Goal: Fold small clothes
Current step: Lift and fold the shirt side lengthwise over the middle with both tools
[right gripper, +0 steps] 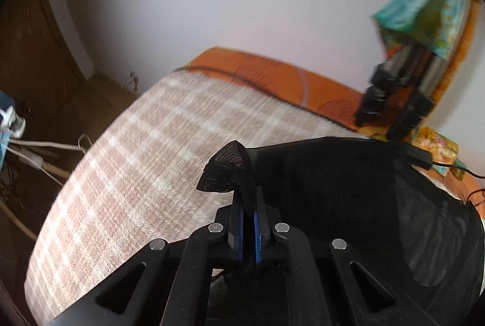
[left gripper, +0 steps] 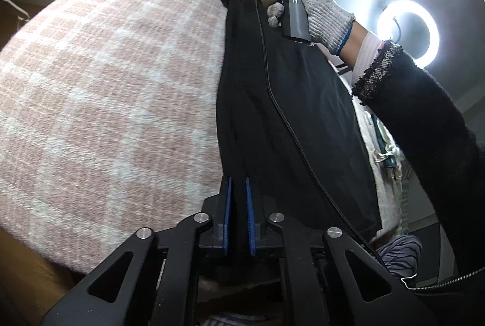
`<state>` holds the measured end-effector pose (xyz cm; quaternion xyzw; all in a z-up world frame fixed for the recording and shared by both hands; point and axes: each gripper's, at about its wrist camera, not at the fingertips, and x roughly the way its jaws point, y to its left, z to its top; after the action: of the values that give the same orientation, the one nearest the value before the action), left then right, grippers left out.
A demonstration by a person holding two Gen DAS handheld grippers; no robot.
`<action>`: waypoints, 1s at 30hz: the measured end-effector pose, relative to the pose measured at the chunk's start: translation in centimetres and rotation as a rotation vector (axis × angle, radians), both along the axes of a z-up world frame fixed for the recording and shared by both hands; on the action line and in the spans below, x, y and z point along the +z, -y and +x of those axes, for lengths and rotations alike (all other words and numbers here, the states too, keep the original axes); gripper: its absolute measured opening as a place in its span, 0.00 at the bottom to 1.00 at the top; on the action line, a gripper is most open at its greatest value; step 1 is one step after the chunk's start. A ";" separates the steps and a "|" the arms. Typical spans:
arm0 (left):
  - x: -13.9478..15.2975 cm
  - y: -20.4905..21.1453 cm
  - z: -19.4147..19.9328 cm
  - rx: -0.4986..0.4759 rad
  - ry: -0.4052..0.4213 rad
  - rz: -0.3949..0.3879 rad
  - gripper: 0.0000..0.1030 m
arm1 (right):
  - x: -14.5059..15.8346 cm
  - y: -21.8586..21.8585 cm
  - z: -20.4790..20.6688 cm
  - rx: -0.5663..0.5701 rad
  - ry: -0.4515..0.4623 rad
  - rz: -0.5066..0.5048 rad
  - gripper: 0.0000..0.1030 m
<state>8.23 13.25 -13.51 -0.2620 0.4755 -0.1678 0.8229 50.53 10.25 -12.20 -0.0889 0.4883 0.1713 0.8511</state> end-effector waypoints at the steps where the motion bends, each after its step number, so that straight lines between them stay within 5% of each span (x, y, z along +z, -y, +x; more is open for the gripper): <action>1: 0.3 0.4 0.0 -0.012 0.012 0.008 0.05 | 0.5 0.5 0.0 -0.009 0.005 0.013 0.02; 13: 2.3 4.9 0.7 -0.127 0.090 0.006 0.03 | 5.2 7.2 -0.5 -0.085 0.075 0.038 0.01; 25: 2.3 10.5 2.6 -0.266 0.076 -0.019 0.02 | 5.1 15.2 -1.2 -0.190 0.097 0.033 0.01; 30: 2.3 13.0 2.7 -0.337 0.070 -0.009 0.02 | 2.9 19.4 -1.5 -0.265 0.039 0.071 0.01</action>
<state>10.94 0.20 -11.21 -0.1761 0.4828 -0.3144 0.7982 49.02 -9.12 -9.25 0.0030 0.4729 0.0728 0.8781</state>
